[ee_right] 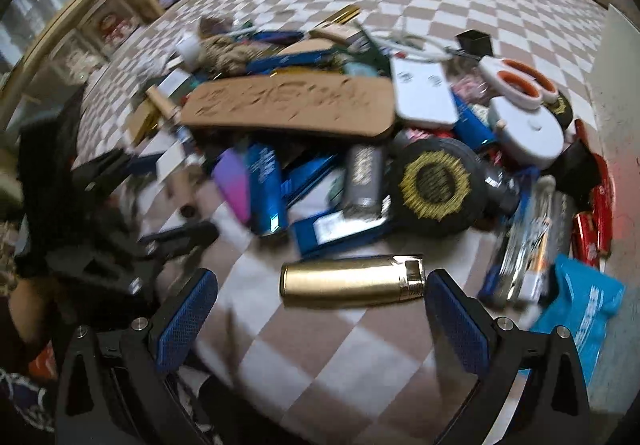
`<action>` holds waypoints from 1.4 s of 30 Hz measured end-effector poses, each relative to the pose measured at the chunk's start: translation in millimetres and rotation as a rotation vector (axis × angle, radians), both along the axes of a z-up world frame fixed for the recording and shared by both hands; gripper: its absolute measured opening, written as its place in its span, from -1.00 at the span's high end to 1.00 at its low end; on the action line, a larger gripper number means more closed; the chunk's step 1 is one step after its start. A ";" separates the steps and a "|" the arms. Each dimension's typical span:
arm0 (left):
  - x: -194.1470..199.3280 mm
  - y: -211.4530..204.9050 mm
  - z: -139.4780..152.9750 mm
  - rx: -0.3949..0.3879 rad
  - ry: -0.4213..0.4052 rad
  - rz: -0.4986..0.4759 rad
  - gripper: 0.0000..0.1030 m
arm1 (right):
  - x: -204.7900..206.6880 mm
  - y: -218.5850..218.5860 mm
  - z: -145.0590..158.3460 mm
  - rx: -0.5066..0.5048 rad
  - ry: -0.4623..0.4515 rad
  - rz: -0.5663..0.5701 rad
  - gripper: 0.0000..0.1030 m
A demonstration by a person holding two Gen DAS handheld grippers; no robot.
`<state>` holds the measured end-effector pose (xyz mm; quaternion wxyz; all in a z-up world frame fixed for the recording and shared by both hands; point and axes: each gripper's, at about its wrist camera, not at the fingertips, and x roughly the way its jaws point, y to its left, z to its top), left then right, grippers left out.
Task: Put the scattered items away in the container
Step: 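Lower the right tool over the gold metal lighter while the left tool lowers toward the white-and-wood stamp, then close the right tool on the gold lighter while the left tool closes on the white stamp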
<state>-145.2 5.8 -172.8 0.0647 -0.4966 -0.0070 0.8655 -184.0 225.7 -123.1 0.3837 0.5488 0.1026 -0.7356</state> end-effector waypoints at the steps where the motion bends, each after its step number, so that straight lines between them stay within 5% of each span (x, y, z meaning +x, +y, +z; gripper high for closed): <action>1: -0.4 0.2 0.1 -0.002 0.001 -0.001 -1.00 | 2.8 -0.5 0.6 0.009 -0.001 0.008 -1.00; 13: 1.7 0.0 1.7 0.012 0.006 0.008 -1.00 | 0.0 -7.3 -12.9 0.146 0.054 -0.117 -1.00; 16: 1.5 -2.4 1.9 0.028 0.004 0.012 -1.00 | 4.8 -10.1 -12.5 0.178 0.105 -0.135 -0.74; 21: 1.9 -5.2 1.3 0.061 0.000 0.019 -1.00 | 6.9 -1.6 -9.1 0.163 0.139 -0.182 -0.46; 30: 3.8 -11.0 4.7 0.122 0.003 0.030 -0.99 | 23.0 10.4 -8.8 0.131 0.170 -0.256 -0.46; 33: 5.3 -8.8 5.2 0.090 0.002 0.021 -0.98 | 26.3 11.8 -9.1 0.116 0.165 -0.272 -0.46; 36: 7.8 -5.7 5.6 0.025 0.009 0.030 -0.76 | 28.4 12.9 -10.1 0.098 0.167 -0.279 -0.46; 42: 9.2 -7.4 6.9 0.026 0.013 0.039 -0.70 | 29.1 18.8 -10.9 0.062 0.167 -0.309 -0.47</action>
